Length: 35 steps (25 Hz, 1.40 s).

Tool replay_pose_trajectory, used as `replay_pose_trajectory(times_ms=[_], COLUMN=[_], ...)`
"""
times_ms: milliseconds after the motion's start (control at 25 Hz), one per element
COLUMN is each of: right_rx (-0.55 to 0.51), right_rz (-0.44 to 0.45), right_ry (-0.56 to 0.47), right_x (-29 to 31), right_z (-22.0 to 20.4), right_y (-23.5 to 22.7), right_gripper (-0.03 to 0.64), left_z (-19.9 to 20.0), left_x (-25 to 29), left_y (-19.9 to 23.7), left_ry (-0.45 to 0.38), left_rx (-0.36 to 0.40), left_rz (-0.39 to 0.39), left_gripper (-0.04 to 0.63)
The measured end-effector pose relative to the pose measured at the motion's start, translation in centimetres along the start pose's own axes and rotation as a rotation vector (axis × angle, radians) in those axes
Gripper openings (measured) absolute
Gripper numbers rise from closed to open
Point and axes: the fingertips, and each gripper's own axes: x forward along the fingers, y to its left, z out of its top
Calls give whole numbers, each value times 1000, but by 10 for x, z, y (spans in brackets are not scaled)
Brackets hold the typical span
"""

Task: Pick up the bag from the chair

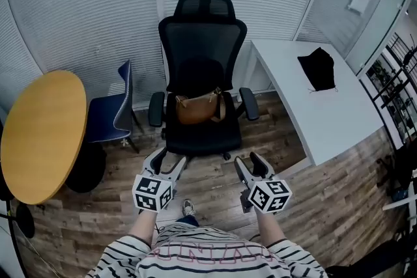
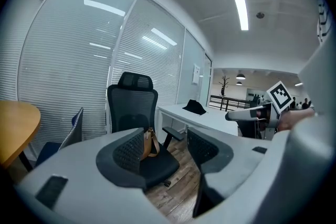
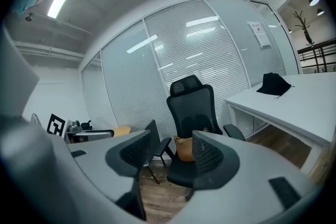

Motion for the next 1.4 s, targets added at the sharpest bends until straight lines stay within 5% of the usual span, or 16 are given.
replay_pose_trajectory(times_ms=[440,760,1400], right_rx=[29,43,23], right_rz=[-37,-35,52], right_ry=[-17,27,173], right_x=[105,161,336], right_z=[29,30,43], right_y=[-19,-48,-165], right_gripper=[238,238,236], left_z=[28,7,-24], left_x=[81,122,251], left_y=[93,128,209], left_ry=[31,67,93], left_rx=[6,-95,-324], left_rz=[6,47,293], left_gripper=[269,298,298])
